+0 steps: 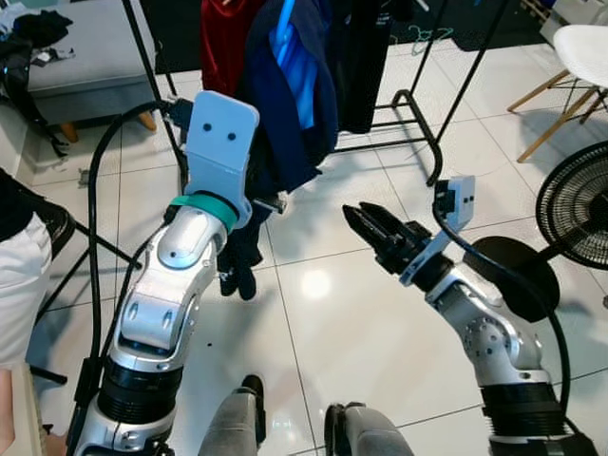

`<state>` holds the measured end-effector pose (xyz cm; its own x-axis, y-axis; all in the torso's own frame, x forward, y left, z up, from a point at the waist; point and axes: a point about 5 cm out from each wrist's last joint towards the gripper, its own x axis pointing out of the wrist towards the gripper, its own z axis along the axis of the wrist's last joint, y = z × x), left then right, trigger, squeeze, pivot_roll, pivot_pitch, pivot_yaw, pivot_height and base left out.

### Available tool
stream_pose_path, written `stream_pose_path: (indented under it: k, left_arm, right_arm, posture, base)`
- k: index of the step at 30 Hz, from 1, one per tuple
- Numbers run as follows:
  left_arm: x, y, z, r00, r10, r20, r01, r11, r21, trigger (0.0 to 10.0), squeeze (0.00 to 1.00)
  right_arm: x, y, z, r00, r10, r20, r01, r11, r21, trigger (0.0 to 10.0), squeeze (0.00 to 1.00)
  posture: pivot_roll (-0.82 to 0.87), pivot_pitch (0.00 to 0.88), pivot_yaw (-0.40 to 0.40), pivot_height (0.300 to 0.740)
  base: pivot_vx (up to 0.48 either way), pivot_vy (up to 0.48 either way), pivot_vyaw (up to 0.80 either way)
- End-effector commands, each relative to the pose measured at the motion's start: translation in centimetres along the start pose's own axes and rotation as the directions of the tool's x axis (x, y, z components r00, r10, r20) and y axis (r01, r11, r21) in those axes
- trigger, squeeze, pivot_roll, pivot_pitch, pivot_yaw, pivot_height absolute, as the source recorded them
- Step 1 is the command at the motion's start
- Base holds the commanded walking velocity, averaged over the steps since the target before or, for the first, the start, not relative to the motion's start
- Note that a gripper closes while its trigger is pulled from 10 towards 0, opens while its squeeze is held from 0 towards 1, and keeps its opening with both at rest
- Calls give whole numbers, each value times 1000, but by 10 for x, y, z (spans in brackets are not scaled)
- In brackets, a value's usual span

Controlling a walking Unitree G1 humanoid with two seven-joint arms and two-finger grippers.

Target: Hang hanger

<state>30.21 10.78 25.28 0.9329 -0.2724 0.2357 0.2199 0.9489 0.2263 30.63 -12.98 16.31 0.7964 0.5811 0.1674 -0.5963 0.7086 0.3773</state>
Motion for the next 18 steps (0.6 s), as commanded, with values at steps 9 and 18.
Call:
stream_pose_path:
  k: [9, 18]
  left_arm:
    - [-10, -7, -18, 985, -114, -130, 107, 993, -55, 10000, 0]
    - [-45, 0, -83, 849, -190, -494, 214, 977, -7, 10000, 0]
  right_arm:
    - [-5, 10, -9, 997, -81, 17, 83, 980, -183, 10000, 0]
    - [-27, 15, -36, 990, -73, -119, 25, 930, -366, 10000, 0]
  posture:
    - [-22, 129, 55, 740]
    - [-19, 114, 65, 740]
  base:
    - [0, 0, 0]
    - [0, 0, 0]
